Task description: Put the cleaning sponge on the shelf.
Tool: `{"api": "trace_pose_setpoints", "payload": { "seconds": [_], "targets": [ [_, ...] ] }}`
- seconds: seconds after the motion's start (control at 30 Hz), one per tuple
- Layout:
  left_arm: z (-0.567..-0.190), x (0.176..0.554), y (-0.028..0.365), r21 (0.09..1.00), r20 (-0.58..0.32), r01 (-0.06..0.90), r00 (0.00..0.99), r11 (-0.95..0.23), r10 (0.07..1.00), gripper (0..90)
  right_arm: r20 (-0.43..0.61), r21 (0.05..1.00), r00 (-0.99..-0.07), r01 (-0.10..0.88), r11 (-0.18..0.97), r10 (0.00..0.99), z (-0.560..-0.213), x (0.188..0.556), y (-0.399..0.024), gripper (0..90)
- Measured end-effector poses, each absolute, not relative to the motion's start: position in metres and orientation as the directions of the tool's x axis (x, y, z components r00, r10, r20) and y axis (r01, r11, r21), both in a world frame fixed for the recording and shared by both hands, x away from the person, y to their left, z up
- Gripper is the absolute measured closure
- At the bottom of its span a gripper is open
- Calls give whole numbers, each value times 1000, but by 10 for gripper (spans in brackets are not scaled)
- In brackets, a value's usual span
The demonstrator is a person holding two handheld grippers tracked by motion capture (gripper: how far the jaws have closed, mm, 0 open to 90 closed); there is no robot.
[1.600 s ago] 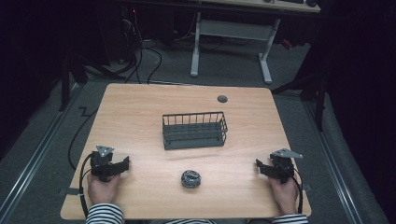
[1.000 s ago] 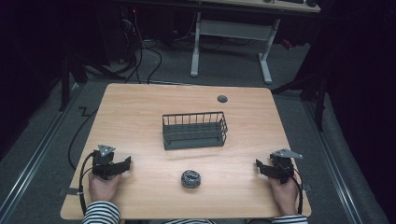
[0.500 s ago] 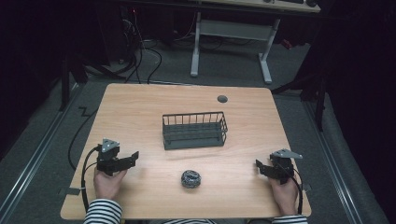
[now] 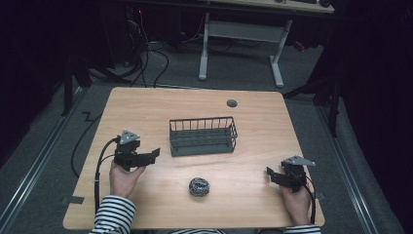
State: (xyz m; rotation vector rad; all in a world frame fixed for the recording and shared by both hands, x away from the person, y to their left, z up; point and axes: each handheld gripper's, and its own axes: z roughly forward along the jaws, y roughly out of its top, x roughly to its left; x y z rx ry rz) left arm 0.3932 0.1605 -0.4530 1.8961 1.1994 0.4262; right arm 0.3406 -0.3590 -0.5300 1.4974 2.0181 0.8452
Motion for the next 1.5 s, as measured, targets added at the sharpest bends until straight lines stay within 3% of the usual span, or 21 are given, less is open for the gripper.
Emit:
{"api": "trace_pose_setpoints", "payload": {
  "seconds": [0.43,0.77,1.5],
  "targets": [
    [-427,426,124,785,-110,561,544,-262,832,170,-18,723,-284,659,209,959,-530,340,-359,319],
    [-431,456,101,750,-88,587,545,-305,834,199,-19,723,-289,657,213,957,-530,340,-358,319],
    [-453,465,99,712,-66,618,532,-334,844,417,-18,723,-288,658,211,957,-530,340,-358,319]
  ]
}}
